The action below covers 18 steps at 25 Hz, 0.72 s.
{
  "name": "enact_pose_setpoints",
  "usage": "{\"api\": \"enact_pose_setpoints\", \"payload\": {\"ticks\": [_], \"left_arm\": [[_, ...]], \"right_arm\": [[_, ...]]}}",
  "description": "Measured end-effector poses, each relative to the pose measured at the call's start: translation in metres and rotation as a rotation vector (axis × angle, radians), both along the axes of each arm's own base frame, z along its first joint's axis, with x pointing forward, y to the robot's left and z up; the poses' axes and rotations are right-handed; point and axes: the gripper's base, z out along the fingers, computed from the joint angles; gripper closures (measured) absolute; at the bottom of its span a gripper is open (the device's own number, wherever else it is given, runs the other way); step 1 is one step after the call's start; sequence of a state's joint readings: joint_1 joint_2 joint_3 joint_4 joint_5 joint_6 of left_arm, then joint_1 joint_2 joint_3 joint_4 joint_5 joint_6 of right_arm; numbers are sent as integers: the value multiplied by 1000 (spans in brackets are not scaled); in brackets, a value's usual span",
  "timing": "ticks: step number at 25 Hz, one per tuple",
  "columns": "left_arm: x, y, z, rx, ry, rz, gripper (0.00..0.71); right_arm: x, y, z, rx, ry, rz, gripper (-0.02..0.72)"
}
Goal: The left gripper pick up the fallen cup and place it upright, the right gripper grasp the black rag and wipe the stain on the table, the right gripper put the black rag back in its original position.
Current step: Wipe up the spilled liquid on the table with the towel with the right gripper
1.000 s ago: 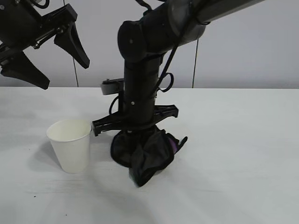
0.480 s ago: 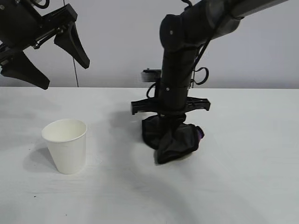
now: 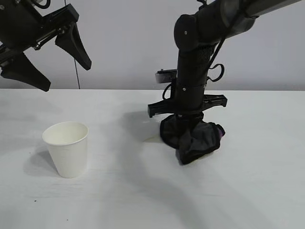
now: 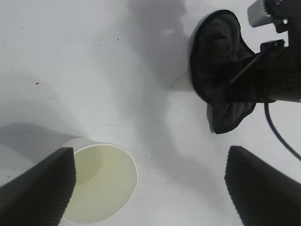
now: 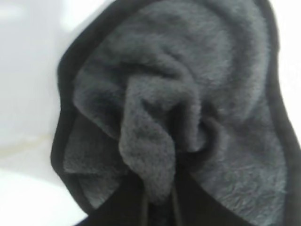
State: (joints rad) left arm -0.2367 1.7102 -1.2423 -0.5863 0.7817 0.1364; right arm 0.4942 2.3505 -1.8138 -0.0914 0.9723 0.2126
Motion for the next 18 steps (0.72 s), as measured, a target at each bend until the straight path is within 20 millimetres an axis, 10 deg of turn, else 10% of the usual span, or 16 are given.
{"api": "enact_pose_setpoints", "payload": {"ticks": [8, 18], "left_arm": [[0, 0, 0, 0, 0, 0, 86], [0, 0, 0, -1, 0, 0, 86]], "right_arm": [[-34, 61, -2, 89, 4, 99, 684], [11, -7, -1, 139, -13, -122, 684]]}}
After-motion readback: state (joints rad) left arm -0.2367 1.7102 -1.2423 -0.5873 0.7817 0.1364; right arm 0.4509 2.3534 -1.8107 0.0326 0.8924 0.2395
